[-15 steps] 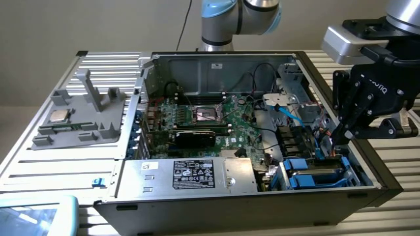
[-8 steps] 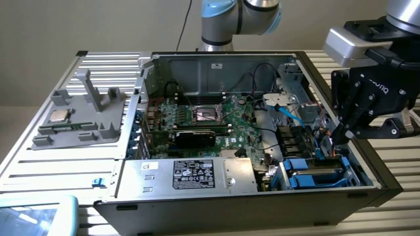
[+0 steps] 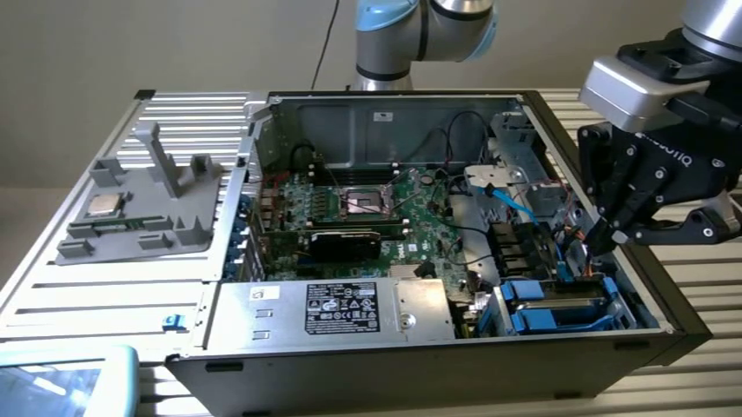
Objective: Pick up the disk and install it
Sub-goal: 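Insert the second disk wire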
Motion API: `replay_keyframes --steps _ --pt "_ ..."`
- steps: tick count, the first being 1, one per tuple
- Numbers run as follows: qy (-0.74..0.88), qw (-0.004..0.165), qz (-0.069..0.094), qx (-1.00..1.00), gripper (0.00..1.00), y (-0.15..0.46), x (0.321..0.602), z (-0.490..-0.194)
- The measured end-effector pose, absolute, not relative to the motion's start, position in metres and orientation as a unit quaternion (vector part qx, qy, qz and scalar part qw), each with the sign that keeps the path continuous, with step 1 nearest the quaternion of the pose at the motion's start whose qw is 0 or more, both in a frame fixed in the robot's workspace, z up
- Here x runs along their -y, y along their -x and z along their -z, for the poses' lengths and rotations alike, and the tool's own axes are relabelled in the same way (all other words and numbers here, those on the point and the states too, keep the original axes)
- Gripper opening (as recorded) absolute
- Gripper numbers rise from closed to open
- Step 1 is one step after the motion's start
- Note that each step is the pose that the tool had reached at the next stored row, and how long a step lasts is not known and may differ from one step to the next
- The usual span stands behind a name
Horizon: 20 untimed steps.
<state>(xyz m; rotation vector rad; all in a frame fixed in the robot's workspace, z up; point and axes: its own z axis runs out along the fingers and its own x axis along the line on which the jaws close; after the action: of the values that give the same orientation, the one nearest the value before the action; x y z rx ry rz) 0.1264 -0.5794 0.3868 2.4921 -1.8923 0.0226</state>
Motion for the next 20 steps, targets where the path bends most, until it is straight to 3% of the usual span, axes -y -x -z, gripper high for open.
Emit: replay_keyframes --steps 20 --pt "-0.893 0.004 -0.007 0.451 0.11 -0.1264 0.5795 -0.3867"
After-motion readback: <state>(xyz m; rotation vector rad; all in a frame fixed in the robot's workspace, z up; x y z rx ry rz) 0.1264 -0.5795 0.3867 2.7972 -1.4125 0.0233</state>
